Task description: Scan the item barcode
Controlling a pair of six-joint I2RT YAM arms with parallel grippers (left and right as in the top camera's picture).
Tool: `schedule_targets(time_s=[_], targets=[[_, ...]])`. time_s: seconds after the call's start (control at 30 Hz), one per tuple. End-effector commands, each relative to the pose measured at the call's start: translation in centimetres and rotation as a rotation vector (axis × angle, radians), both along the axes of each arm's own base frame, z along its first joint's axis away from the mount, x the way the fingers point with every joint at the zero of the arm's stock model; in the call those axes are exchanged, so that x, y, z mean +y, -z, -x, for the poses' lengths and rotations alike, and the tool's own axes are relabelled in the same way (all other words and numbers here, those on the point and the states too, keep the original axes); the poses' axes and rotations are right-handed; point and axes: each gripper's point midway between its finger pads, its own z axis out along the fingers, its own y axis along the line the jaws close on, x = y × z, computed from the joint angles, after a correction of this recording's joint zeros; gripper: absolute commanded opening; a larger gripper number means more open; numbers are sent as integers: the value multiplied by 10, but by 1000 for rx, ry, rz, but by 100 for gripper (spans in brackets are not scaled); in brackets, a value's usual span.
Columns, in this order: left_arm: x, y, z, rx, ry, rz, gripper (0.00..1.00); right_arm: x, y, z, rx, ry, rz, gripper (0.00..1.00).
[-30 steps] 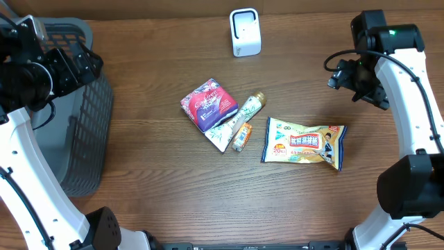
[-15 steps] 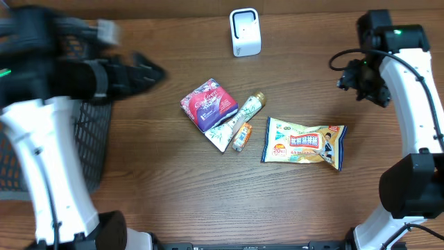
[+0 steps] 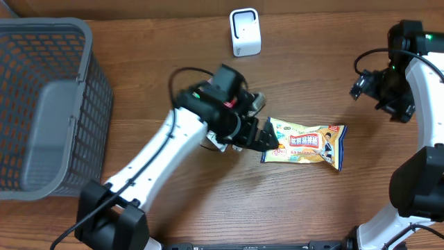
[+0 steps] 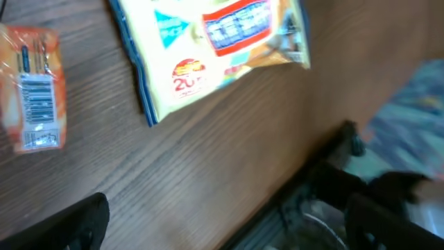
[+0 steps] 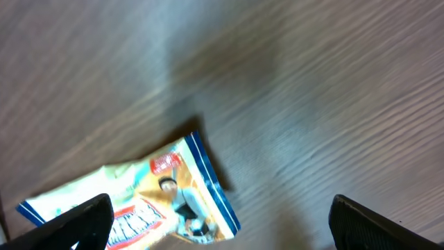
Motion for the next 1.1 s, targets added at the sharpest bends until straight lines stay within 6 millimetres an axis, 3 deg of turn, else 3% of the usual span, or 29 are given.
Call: schedule_targets(time_s=[0.0,0.27,0.47,0.6,0.77,0.83,0.9,1.0,1.07], targets=[[7,34,-4,6,-215,-159,99,18,16,12,40,-65,-114,100],[-10,86,-24,-1,-287,-174,90,18,48,29,96,-77,-137,100],[-42,116,-27,93,-247,-62,85,25,51,28,86,-58,-196,100],[-43,135,-28,147,-301,-82,79,30,54,33,100,-56,-220,94],[-40,154,-24,185,-310,-116,49,42,67,45,135,-63,-288,75],[-39,158,-23,195,-316,-124,31,45,75,52,150,-62,-302,64],[-37,158,-25,200,-327,-126,4,49,83,57,161,-61,-317,59],[-28,159,-32,211,-385,-140,4,64,94,59,152,-91,-370,54],[-21,161,-35,223,-419,-157,4,68,96,57,140,-109,-375,44]])
